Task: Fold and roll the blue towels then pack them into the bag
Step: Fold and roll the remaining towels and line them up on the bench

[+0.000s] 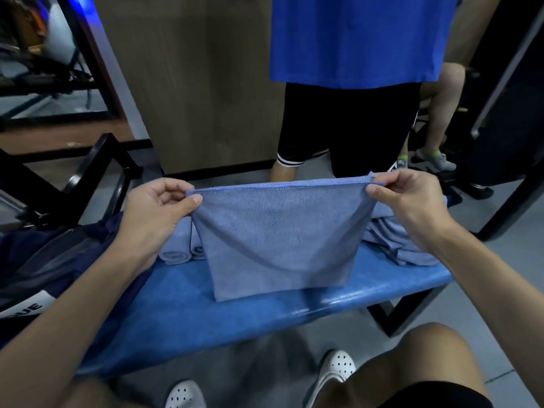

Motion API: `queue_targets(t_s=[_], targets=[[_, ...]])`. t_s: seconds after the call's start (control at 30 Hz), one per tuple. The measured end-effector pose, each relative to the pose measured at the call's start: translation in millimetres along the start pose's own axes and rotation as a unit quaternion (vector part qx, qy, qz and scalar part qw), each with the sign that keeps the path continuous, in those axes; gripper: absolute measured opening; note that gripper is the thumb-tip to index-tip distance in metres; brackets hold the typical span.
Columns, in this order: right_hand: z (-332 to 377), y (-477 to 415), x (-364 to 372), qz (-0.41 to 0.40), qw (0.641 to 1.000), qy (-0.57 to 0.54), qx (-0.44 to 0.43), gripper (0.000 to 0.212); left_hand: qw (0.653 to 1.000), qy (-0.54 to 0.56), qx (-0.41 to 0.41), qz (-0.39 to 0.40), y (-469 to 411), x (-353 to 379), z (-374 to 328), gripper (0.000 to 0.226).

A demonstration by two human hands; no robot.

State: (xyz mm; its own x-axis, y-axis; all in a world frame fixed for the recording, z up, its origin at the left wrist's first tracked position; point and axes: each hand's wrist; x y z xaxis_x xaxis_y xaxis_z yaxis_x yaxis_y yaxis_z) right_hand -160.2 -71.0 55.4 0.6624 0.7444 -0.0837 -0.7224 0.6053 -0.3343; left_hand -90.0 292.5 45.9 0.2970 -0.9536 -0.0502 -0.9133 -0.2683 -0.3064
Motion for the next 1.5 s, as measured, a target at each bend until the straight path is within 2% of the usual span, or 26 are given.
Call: queue_targets(t_s=[0.07,0.17,0.33,0.43,0.5,0.73,0.93,1.0,1.1,1.2,1.27,1.37,1.5], targets=[[6.4,-2.1,-0.1,0.005,1.0,0.014,-0.012,0.018,1.0,-0.013,0.023,0.004,-2.4,0.1,-3.4,0.025],[13.6,-5.4,-1.6,0.02,0.998,0.055,-0.034,0.017,0.996,-0.053,0.067,0.021,-3.4,-0.5,-10.6,0.016],[16.9,-8.3,-5.7,0.041,0.995,0.069,-0.052,0.015,0.991,-0.083,0.095,0.036,-6.4,-5.2,-18.0,0.023],[17.9,-7.5,-9.1,0.072,0.986,0.131,-0.08,0.005,0.992,-0.095,0.072,0.046,-4.9,-6.9,-20.2,0.018],[16.7,-7.6,-13.2,0.082,0.982,0.148,-0.085,0.012,0.991,-0.107,0.057,0.053,-3.2,-9.2,-23.4,0.014],[25.2,5.5,-29.3,0.126,0.974,0.175,-0.069,0.012,0.975,-0.172,-0.043,0.137,-2.6,-26.3,-37.5,0.003],[28.9,7.1,-36.0,0.176,0.965,0.196,-0.011,0.017,0.954,-0.189,-0.121,0.201,-3.4,-26.4,-39.5,0.008],[26.9,4.4,-32.7,0.17,0.964,0.203,-0.009,0.017,0.953,-0.174,-0.147,0.202,-7.2,-22.3,-37.4,0.012],[21.6,-2.8,-22.7,0.145,0.977,0.156,0.013,0.013,0.956,-0.131,-0.175,0.193,-15.5,-9.7,-33.8,0.016],[14.7,-13.9,-11.8,0.097,0.988,0.118,0.019,0.011,0.972,-0.09,-0.152,0.157,-24.2,8.2,-31.0,0.012],[11.9,-21.6,-6.0,0.064,0.992,0.105,-0.011,0.01,0.985,-0.058,-0.114,0.12,-30.4,20.5,-31.2,0.004],[13.1,-28.4,-2.9,0.028,0.995,0.08,-0.051,0.008,0.996,-0.009,-0.046,0.079,-37.2,31.6,-33.0,0.009],[8.3,-19.5,-10.6,0.032,0.995,0.077,-0.048,0.008,0.993,-0.049,0.002,0.104,-28.5,25.9,-24.3,0.006]])
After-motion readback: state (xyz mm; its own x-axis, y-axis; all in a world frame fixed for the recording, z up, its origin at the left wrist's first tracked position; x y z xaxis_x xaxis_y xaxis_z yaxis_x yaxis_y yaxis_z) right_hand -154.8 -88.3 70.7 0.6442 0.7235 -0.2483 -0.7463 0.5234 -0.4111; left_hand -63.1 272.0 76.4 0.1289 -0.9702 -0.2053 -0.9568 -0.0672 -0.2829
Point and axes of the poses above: each hand's wrist, its own y-axis away from the middle knuckle, its own x-axis out of the palm, z = x × y, and after that the axes turned 15 degrees about -z, right-handed
